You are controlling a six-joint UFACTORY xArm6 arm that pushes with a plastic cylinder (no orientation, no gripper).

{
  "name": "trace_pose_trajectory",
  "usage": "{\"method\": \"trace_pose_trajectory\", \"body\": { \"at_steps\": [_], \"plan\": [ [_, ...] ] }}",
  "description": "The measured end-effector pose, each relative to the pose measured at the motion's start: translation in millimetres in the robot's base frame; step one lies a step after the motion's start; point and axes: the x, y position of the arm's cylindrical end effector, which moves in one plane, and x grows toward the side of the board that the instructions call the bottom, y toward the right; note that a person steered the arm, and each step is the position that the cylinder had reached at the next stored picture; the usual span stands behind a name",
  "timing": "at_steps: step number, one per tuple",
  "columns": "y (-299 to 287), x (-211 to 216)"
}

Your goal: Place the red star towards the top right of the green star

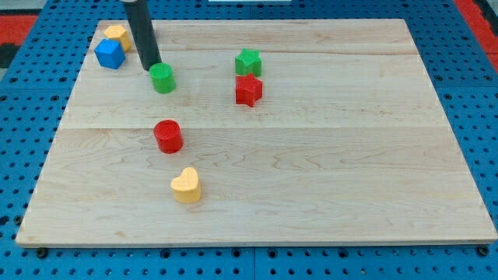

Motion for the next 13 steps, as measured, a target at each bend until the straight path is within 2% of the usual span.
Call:
{"method": "trace_pose_trajectory", "body": {
  "at_steps": [1, 2, 3, 4, 6, 7, 10, 11, 13],
  "plan": [
    [-4, -21],
    [54, -52],
    [90, -51],
    [109, -40],
    [203, 1],
    [225, 0],
    [233, 114],
    [237, 134],
    [226, 125]
  ]
}}
